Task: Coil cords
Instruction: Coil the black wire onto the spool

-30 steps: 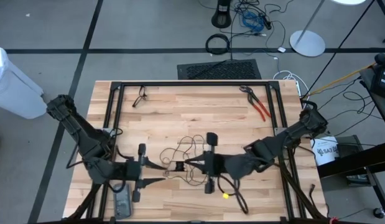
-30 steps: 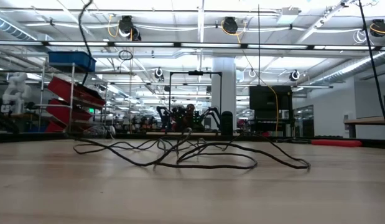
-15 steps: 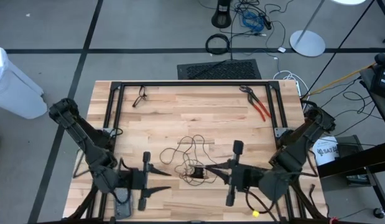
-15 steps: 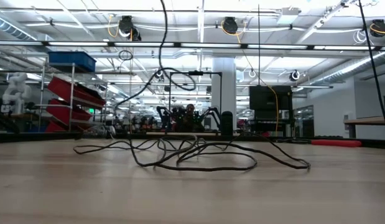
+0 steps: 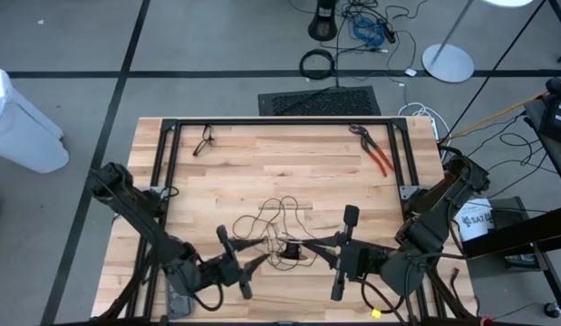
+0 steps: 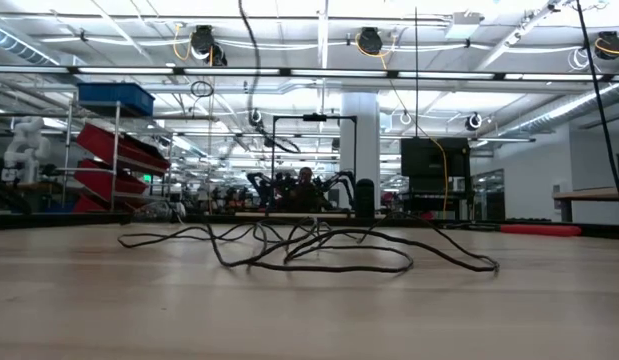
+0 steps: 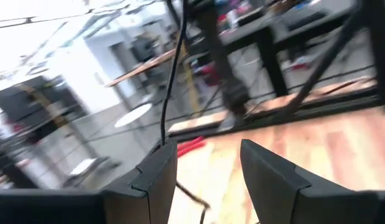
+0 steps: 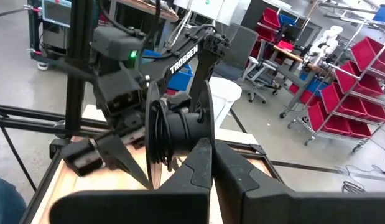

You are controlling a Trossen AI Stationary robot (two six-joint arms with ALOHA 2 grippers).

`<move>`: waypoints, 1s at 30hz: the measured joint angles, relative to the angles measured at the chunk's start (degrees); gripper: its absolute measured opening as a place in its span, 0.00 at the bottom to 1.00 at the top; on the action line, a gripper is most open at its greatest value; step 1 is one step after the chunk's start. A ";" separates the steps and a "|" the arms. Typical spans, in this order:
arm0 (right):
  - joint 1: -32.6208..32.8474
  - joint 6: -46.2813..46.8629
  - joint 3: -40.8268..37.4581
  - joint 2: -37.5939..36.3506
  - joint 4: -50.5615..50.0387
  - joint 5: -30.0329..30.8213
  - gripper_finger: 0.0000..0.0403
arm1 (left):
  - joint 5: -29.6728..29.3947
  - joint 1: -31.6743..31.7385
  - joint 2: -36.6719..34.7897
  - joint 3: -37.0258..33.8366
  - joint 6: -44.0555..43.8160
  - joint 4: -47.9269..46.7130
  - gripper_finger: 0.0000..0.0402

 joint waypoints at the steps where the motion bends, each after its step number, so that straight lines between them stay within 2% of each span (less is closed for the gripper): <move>1: 0.00 0.00 0.00 0.00 -0.01 0.01 0.00 | -1.26 0.24 0.40 0.00 -0.01 -0.01 0.45; 9: 0.00 -0.20 0.00 0.00 -0.56 0.01 0.00 | -3.82 0.51 1.02 0.00 -1.53 0.26 0.45; 18: -0.02 -0.13 0.00 0.00 -0.93 -0.01 0.00 | -7.70 -2.33 1.02 0.52 0.19 3.01 0.45; 30: -0.04 0.00 0.00 0.00 -0.95 -0.01 0.00 | -8.07 -2.56 1.02 0.52 1.05 2.62 0.45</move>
